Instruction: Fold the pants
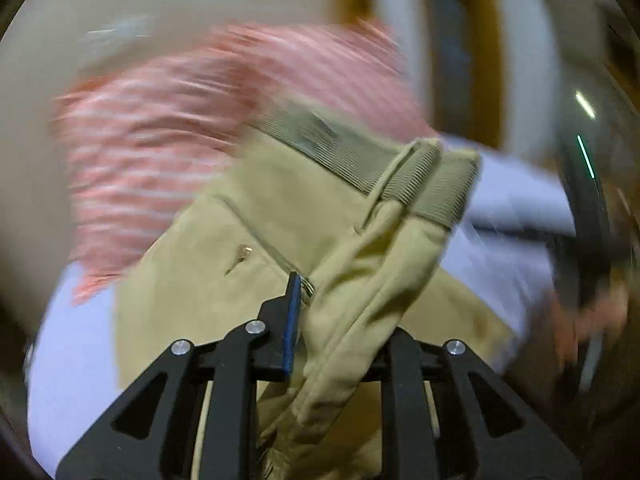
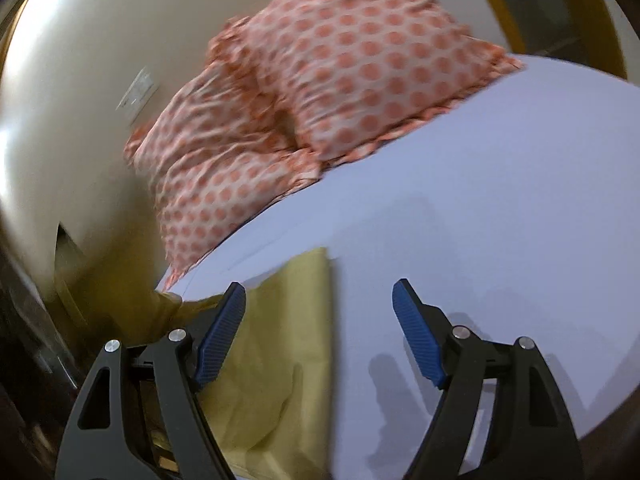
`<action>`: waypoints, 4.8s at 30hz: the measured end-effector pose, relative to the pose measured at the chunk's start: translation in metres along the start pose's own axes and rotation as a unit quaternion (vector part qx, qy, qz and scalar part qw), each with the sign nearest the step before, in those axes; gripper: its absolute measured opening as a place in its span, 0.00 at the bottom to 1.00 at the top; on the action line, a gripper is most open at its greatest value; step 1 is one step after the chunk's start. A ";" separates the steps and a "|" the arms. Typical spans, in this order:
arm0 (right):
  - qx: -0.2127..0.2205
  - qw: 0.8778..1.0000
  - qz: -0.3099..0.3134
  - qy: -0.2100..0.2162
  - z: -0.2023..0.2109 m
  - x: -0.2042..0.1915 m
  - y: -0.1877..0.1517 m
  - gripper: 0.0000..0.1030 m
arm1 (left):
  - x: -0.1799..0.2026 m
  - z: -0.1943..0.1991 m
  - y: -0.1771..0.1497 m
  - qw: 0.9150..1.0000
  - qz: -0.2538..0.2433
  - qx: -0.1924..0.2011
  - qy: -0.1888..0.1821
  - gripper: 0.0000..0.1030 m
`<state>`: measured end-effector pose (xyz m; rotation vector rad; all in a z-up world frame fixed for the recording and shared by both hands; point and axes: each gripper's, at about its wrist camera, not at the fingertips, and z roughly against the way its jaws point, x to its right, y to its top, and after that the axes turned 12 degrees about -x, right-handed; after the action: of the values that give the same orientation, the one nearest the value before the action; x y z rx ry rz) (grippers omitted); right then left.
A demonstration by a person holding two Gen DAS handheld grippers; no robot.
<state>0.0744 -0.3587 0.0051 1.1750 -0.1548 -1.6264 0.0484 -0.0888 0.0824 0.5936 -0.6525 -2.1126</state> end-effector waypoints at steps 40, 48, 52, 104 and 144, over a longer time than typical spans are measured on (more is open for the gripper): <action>-0.161 0.971 0.045 0.172 -0.096 -0.045 0.122 0.10 | -0.199 -0.059 0.021 0.957 0.258 -0.074 -0.113 0.06; -0.171 0.980 0.045 -0.086 -0.162 -0.011 0.155 0.18 | -0.217 -0.139 0.054 0.953 0.270 -0.138 -0.003 0.29; -0.117 0.992 0.042 -0.030 -0.123 -0.004 0.152 0.38 | -0.214 -0.097 0.036 0.959 0.269 -0.093 0.008 0.42; -0.175 0.937 0.186 -0.238 -0.097 -0.107 -0.039 0.99 | -0.089 -0.039 -0.079 0.953 0.258 -0.143 0.072 0.98; -0.176 0.937 0.189 -0.236 -0.096 -0.106 -0.037 0.99 | -0.087 -0.038 -0.078 0.952 0.260 -0.141 0.074 0.98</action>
<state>0.1146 -0.2166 -0.0024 0.4338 -0.3563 -1.4841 0.0749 0.0140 0.0200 0.3636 -0.3608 -1.6078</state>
